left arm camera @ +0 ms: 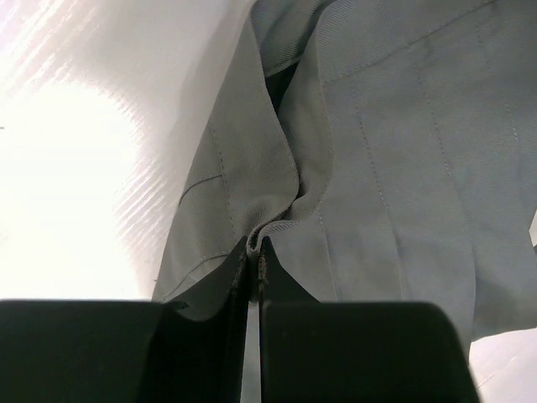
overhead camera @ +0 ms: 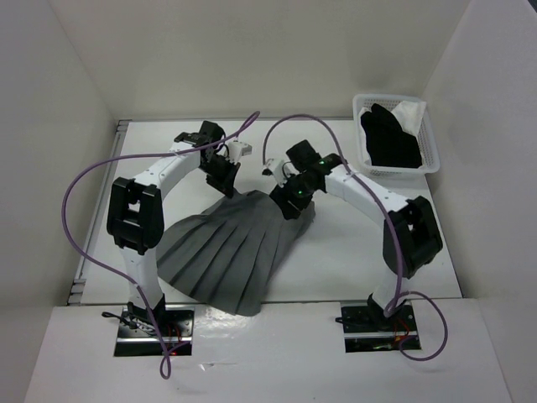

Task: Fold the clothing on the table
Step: Flatten the skirt out

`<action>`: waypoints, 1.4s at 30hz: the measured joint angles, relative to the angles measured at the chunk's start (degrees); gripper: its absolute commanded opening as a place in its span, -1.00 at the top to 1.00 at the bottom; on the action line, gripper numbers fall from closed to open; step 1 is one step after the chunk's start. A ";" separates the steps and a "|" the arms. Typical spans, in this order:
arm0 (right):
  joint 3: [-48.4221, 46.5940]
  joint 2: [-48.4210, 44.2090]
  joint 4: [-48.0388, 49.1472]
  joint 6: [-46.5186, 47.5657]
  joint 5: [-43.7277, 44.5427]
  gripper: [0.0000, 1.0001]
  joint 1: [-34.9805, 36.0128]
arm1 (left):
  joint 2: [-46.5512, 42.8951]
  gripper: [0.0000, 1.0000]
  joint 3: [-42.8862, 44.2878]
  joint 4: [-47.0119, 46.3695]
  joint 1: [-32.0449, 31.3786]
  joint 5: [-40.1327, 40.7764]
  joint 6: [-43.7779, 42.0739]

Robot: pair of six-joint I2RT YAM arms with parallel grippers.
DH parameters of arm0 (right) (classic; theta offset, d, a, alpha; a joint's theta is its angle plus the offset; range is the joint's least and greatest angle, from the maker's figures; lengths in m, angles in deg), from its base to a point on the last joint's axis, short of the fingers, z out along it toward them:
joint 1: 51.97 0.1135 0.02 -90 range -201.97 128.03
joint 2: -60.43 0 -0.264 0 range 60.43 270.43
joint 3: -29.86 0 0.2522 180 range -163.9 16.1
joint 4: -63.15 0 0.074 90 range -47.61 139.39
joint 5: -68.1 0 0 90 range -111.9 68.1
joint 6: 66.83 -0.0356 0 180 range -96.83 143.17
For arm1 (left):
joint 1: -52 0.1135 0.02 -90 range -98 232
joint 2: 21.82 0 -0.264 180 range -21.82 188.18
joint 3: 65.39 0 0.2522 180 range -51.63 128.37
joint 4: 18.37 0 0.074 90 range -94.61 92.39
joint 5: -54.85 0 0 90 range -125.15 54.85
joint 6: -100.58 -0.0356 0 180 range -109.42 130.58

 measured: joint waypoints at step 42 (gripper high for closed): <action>7.96 9.11 8.39 -20.17 -20.57 -0.28 -22.84 | -4.48 0.82 -4.94 -0.90 3.67 1.31 2.40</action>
